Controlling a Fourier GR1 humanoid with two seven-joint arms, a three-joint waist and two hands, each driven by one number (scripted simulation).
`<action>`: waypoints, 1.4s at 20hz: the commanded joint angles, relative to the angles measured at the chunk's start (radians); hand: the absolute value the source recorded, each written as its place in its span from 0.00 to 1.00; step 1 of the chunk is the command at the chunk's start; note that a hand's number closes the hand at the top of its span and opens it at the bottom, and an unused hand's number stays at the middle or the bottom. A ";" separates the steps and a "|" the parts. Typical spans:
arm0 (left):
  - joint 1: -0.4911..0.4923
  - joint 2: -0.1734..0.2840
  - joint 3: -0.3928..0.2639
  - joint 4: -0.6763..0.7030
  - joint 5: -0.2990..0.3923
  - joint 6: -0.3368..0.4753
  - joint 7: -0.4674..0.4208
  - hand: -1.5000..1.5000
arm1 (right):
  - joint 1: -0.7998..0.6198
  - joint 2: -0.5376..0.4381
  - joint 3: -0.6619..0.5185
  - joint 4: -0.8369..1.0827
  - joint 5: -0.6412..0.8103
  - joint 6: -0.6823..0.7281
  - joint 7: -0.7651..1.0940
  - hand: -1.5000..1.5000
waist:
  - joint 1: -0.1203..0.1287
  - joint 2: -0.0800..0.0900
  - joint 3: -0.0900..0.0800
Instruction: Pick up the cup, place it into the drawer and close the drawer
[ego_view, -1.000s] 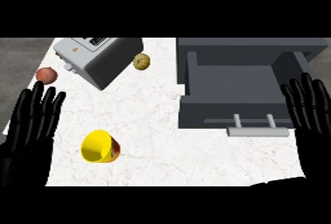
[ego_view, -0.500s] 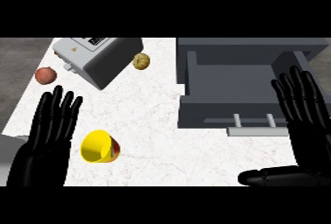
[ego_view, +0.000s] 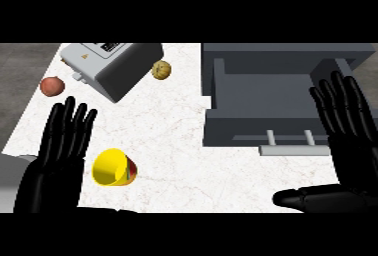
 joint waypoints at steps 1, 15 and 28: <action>0.030 -0.005 -0.037 0.026 -0.042 0.028 -0.042 0.00 | -0.031 0.020 0.016 0.002 0.006 -0.018 0.009 0.00 | 0.001 0.000 0.000; 0.106 0.043 0.098 0.162 0.052 -0.039 -0.106 0.00 | -0.047 0.020 0.031 -0.024 0.044 -0.035 0.044 0.00 | 0.001 0.000 0.000; 0.103 0.011 0.130 0.363 0.012 -0.035 -0.238 0.00 | -0.034 0.001 -0.009 0.024 0.009 0.008 0.006 0.00 | 0.001 0.000 0.000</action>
